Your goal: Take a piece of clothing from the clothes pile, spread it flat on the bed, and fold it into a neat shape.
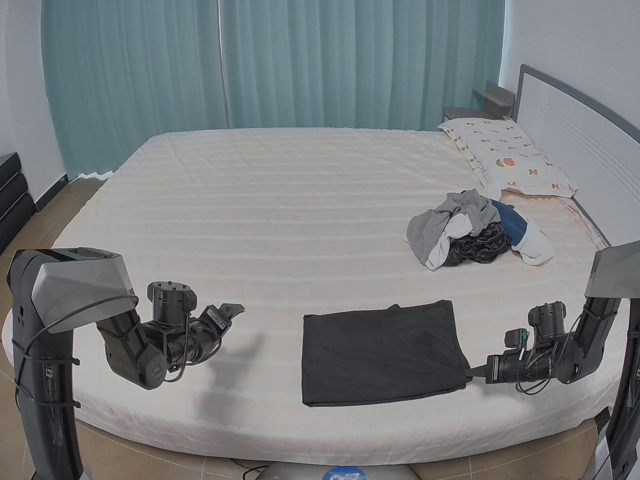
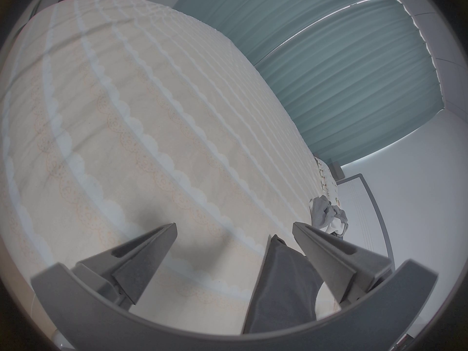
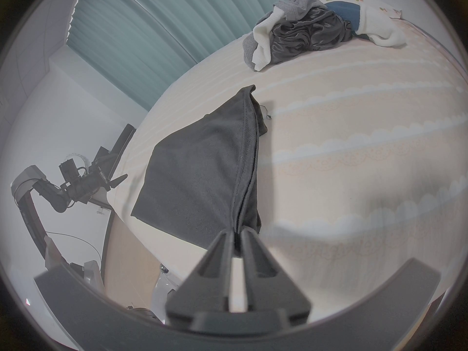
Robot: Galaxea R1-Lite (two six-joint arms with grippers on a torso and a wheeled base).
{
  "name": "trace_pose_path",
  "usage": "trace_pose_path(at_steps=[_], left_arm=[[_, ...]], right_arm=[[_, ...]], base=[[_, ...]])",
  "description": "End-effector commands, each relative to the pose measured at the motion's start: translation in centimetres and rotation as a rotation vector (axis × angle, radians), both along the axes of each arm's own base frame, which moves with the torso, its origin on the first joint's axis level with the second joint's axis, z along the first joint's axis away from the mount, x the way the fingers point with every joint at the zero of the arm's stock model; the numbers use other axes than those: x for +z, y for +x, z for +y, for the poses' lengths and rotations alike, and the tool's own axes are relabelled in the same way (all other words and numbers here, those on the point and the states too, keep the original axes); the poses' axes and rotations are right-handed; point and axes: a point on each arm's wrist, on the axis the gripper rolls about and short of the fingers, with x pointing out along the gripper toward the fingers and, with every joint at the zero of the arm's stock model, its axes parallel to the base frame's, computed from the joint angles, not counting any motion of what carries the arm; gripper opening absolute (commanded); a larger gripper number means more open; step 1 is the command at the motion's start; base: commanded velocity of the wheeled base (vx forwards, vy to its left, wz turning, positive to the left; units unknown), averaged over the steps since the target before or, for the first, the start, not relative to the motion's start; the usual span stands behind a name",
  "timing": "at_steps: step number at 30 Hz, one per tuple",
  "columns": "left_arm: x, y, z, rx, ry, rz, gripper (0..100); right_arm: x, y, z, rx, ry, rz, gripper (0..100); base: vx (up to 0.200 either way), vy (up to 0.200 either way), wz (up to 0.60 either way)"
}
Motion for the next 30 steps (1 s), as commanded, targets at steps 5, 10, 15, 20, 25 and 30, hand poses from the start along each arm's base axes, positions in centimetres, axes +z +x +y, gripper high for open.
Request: trace_pose_path(at_steps=[5, 10, 15, 20, 25, 30], left_arm=[[0.0, 0.0, 0.0, 0.000, 0.000, 0.000, 100], [0.0, 0.0, 0.0, 0.000, 0.000, 0.000, 100], [0.1, 0.2, -0.1, 0.003, 0.000, -0.009, 100], [0.1, 0.3, -0.1, 0.006, 0.000, -0.011, 100], [0.2, 0.5, -0.1, 0.008, -0.001, -0.018, 100], [0.4, 0.8, -0.3, 0.007, -0.007, -0.027, 100]], right_arm=[[0.4, 0.5, -0.7, -0.024, 0.013, -0.039, 100], [1.6, 2.1, -1.9, -0.122, 0.074, -0.068, 100], [2.5, 5.5, -3.2, -0.349, 0.289, -0.054, 100], [2.2, 6.9, -4.3, -0.448, 0.388, -0.034, 100], [2.4, 7.5, -4.7, -0.484, 0.448, -0.029, 100], [2.4, 7.6, -4.7, -0.484, 0.459, -0.045, 100]], base=[[0.000, 0.000, 0.00], [0.000, 0.000, 0.00], [0.000, 0.000, 0.00], [-0.120, 0.000, 0.00], [0.000, 0.000, 0.00], [0.000, 0.000, 0.00]])
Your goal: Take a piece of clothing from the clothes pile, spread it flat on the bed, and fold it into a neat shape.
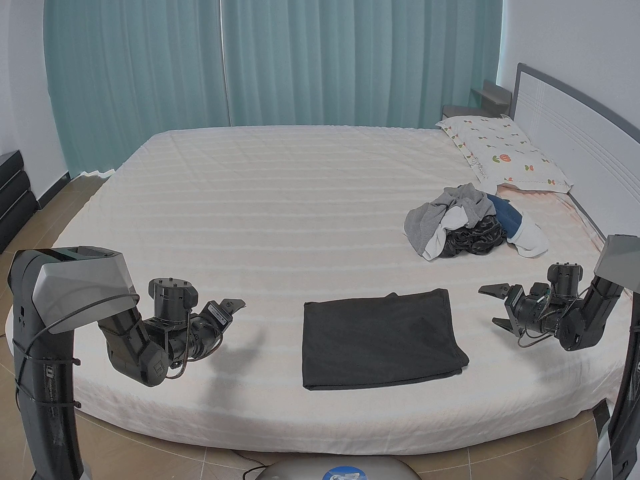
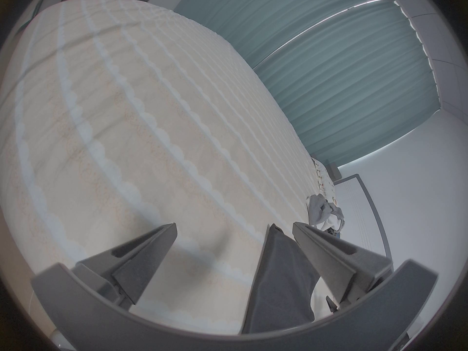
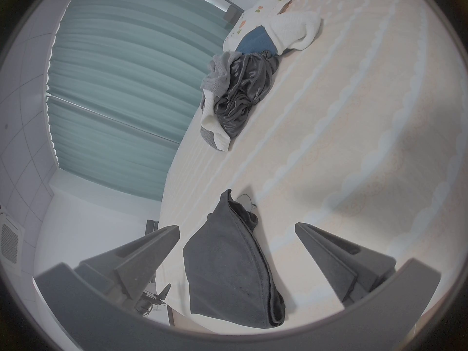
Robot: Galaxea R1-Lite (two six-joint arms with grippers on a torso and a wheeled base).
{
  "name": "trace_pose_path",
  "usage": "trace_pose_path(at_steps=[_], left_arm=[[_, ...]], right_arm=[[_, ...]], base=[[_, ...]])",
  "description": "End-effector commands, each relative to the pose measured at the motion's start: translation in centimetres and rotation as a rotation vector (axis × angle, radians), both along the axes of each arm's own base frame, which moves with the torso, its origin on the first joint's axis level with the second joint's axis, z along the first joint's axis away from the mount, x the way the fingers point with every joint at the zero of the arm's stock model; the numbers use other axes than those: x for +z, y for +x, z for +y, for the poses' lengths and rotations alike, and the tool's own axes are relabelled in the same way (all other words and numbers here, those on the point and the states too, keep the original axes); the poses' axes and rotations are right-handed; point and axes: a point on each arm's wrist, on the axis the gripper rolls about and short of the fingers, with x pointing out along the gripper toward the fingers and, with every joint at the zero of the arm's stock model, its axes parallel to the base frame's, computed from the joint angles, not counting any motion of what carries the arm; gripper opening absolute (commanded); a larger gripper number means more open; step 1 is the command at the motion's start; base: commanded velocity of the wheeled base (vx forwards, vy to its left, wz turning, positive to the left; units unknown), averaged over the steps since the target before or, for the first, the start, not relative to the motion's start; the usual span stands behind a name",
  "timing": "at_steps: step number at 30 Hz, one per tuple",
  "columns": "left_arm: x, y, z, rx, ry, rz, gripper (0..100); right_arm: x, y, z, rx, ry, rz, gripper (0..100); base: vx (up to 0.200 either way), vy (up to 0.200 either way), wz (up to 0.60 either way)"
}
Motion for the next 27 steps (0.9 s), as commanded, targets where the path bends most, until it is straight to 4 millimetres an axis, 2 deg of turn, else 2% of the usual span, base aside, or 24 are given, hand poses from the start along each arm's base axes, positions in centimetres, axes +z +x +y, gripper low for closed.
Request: trace_pose_path(at_steps=[1, 27], left_arm=[[0.1, 0.3, -0.2, -0.001, -0.005, -0.008, 100], [0.0, 1.3, -1.9, -0.039, -0.008, -0.036, 100]], right_arm=[[-0.5, 0.2, -0.1, -0.001, 0.002, 0.003, 100], [-1.0, 0.1, 0.2, 0.003, -0.009, 0.013, 100]], base=[[0.000, -0.200, 0.00], [0.000, -0.200, 0.00]])
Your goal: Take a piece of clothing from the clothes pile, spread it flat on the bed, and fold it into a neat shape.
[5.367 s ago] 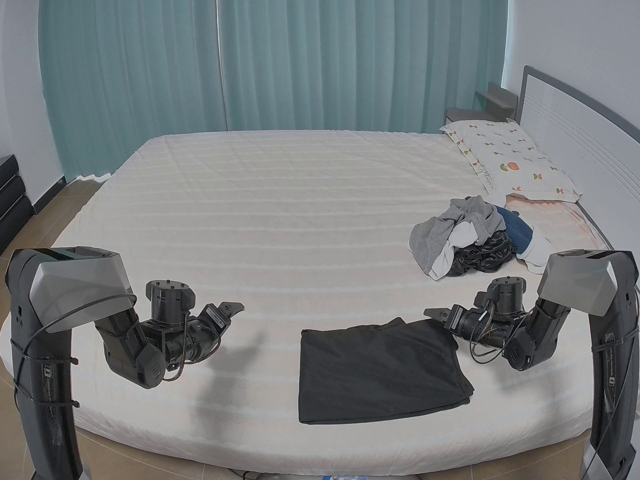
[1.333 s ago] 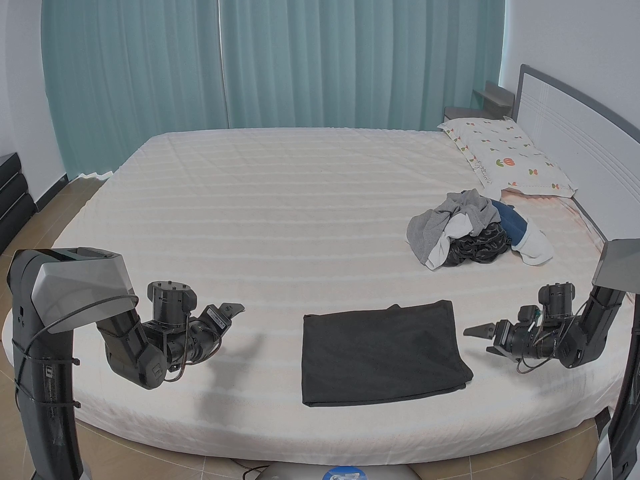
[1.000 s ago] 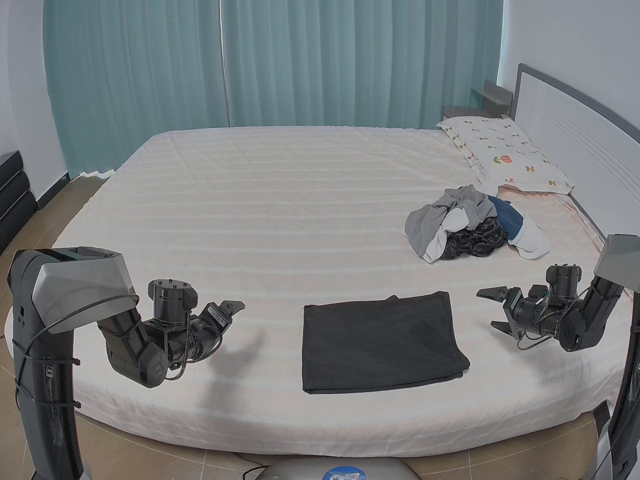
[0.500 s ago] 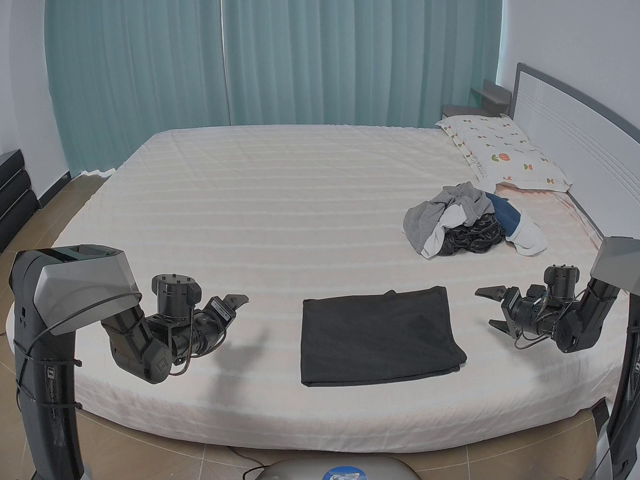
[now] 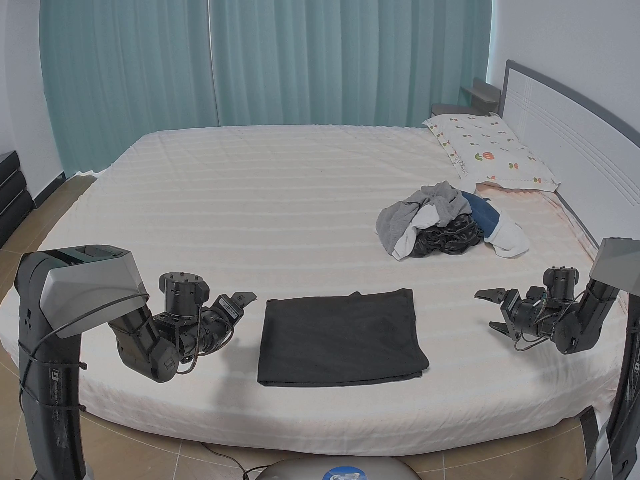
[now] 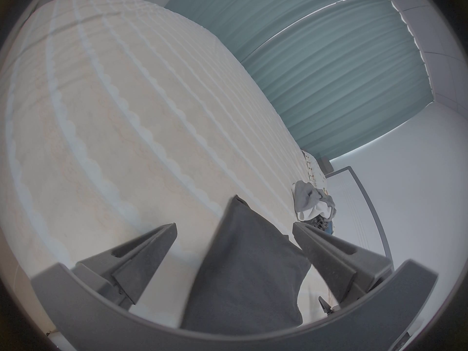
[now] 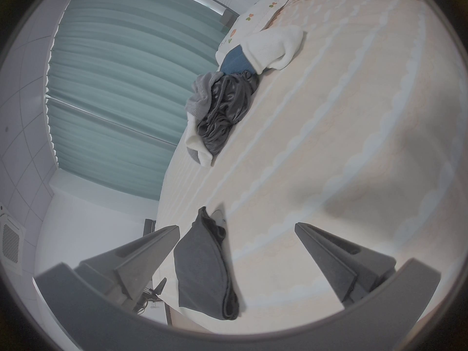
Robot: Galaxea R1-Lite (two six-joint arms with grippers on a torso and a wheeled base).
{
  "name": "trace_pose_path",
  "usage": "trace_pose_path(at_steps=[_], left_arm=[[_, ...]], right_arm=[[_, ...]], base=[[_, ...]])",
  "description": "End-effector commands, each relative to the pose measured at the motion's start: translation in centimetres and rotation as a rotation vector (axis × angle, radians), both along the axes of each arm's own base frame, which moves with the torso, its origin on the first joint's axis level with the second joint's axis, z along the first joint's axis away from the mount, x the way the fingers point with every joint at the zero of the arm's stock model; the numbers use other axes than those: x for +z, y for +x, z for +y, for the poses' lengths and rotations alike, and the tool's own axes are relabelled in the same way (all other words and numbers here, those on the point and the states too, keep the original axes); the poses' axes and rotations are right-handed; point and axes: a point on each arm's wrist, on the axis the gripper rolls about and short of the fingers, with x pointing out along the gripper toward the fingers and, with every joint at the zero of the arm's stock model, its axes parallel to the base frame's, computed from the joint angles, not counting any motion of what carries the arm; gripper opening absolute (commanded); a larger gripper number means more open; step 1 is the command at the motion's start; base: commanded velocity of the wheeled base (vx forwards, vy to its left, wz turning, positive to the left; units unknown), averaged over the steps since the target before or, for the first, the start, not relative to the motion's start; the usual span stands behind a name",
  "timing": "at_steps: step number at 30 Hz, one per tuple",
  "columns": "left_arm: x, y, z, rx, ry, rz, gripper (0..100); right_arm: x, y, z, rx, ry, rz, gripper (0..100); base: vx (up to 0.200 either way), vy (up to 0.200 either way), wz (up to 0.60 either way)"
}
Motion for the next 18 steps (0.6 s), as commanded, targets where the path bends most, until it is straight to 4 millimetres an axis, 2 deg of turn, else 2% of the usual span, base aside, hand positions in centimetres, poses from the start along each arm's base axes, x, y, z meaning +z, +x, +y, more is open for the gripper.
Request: trace_pose_path(at_steps=[1, 6, 11, 18], left_arm=[[-0.5, 0.3, -0.2, -0.005, 0.004, 0.001, 100], [-1.1, 0.5, -0.2, -0.027, 0.051, -0.006, 100], [-3.2, 0.5, 0.0, -0.025, 0.191, -0.003, 100], [-3.9, 0.9, 0.0, 0.013, 0.250, -0.009, 100]], right_arm=[[-0.2, 0.0, 0.0, 0.000, -0.002, 0.003, 100], [-0.3, -0.1, 0.1, 0.001, -0.005, 0.007, 100], [-0.3, -0.1, 0.3, 0.007, -0.008, 0.007, 100], [-0.4, -0.1, 0.3, 0.019, -0.023, 0.003, 100]], base=[[0.000, 0.000, 0.00], [0.000, 0.000, 0.00], [0.000, 0.000, 0.00], [0.000, 0.000, 0.00]])
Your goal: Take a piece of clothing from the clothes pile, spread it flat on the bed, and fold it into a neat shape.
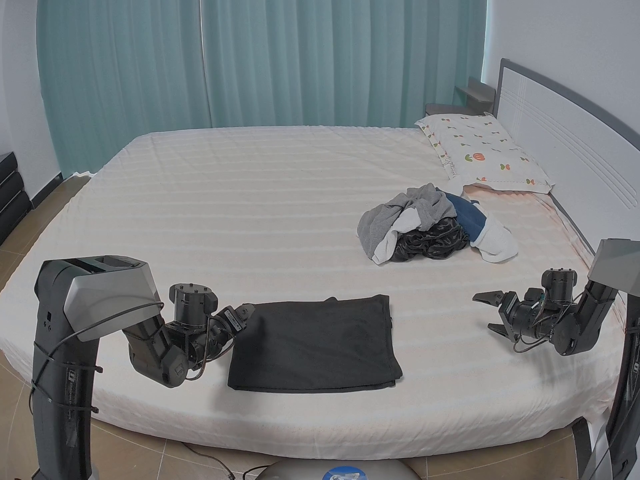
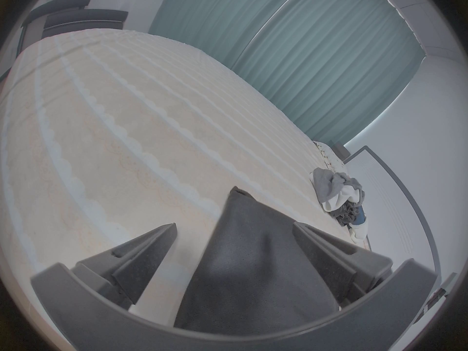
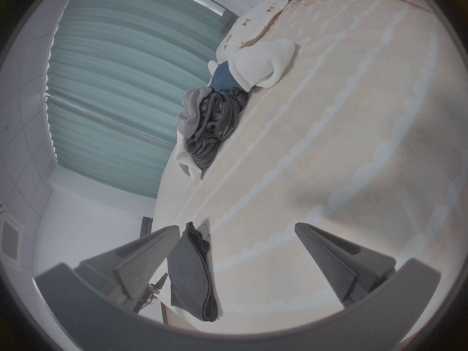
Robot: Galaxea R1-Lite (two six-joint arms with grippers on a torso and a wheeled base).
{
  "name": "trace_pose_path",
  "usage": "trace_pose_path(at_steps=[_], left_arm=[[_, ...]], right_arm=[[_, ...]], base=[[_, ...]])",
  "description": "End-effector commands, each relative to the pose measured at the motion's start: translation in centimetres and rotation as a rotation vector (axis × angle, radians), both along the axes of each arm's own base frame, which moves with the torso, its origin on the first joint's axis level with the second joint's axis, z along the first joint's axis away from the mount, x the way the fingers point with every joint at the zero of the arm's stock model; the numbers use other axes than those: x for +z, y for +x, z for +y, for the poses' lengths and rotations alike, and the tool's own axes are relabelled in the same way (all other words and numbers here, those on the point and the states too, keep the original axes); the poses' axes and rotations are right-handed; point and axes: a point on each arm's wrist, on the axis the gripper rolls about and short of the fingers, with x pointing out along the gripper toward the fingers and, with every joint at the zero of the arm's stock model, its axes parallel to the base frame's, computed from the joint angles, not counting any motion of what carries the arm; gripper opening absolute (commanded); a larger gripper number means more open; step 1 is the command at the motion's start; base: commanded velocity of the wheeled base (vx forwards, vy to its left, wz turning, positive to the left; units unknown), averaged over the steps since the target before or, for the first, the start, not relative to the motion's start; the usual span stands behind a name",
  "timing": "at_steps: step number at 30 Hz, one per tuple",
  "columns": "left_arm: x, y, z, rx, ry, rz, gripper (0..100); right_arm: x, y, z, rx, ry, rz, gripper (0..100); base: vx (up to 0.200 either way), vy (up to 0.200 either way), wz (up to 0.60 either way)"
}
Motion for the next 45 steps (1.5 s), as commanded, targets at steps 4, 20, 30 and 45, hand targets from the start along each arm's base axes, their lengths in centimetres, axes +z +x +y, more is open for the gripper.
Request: trace_pose_path(at_steps=[4, 20, 30, 45], left_arm=[[-1.3, -0.3, -0.6, -0.017, 0.013, 0.028, 100], [-2.1, -1.1, -1.3, -0.078, 0.084, 0.046, 100], [-1.9, -1.1, -1.3, -0.072, 0.075, 0.035, 0], [-2.0, -1.4, -0.9, -0.068, 0.082, 0.044, 0]], right_arm=[[-0.2, 0.0, 0.0, 0.002, -0.003, 0.005, 100], [-0.2, 0.0, 0.0, 0.002, -0.003, 0.005, 100], [-0.2, 0.0, 0.0, 0.002, -0.003, 0.005, 100], [-0.2, 0.0, 0.0, 0.004, -0.004, 0.004, 100]], base=[[0.000, 0.000, 0.00], [0.000, 0.000, 0.00], [0.000, 0.000, 0.00], [0.000, 0.000, 0.00]])
